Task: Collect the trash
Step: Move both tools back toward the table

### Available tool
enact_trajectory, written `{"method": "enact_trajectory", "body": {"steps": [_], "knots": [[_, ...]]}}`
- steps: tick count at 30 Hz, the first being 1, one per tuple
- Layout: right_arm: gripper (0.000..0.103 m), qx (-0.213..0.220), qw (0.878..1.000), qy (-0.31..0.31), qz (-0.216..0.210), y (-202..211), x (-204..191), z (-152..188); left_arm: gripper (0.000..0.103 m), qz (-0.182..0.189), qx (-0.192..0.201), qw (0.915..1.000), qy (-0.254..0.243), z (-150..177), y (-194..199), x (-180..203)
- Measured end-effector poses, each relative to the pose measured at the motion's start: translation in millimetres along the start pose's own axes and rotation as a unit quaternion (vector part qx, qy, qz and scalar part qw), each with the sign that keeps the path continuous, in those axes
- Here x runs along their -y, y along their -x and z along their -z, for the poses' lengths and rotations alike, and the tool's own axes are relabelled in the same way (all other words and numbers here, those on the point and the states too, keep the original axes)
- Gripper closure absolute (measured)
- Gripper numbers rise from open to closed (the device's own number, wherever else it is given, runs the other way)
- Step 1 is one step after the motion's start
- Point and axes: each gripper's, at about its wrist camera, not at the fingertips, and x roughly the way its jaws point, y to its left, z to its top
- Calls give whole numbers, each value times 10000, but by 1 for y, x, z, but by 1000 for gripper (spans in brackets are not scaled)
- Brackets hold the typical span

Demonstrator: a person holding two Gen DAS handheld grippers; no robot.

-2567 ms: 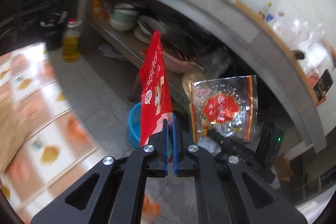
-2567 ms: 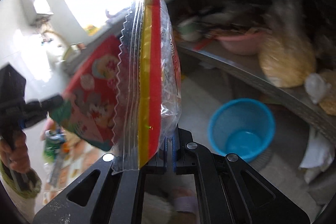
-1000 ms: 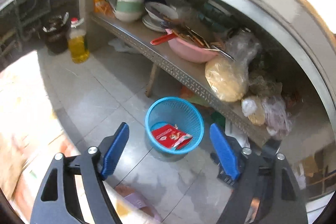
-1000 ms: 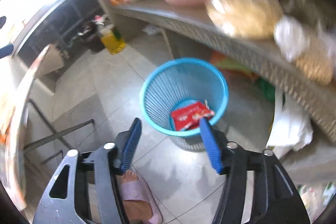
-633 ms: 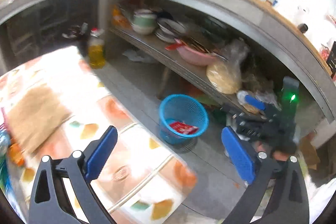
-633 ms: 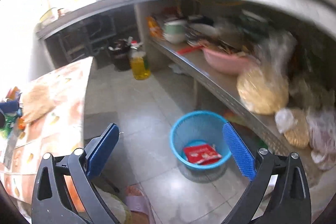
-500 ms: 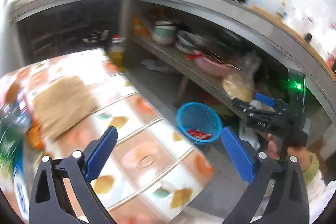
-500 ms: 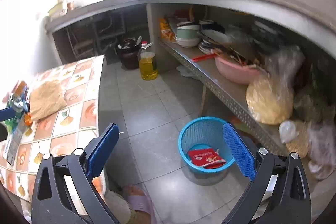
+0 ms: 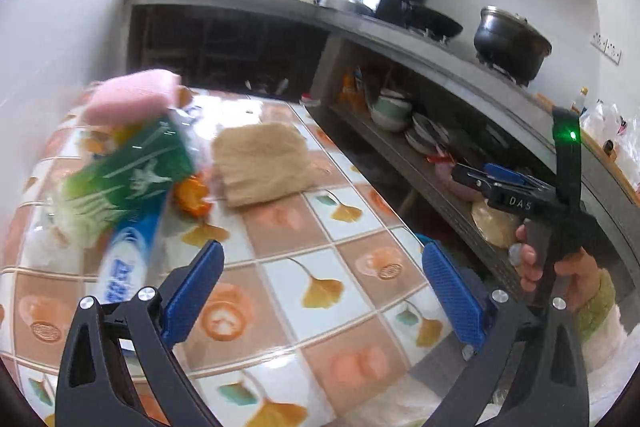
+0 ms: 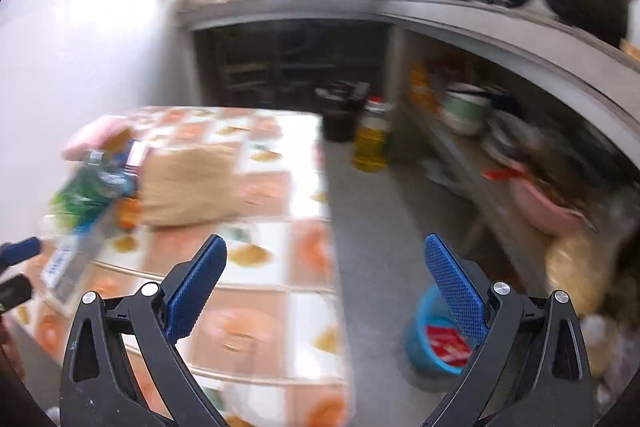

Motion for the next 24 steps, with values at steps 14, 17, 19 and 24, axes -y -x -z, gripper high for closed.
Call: {"method": "enact_trajectory", "body": {"steps": [14, 17, 19, 24], "knots": [[8, -1624, 9580, -1716, -1628, -162, -50, -59, 6, -730, 258, 9960, 456, 26, 10, -68], [8, -1870, 9494, -2128, -1355, -199, -49, -61, 6, -692, 270, 9961, 485, 27, 8, -75], [8, -1916, 9507, -2081, -1269, -216, -57, -63, 6, -682, 266, 9964, 438, 27, 7, -75], [11, -2115, 9597, -1505, -1079, -233, -79, -53, 6, -557, 214, 9974, 392, 28, 0, -75]]}}
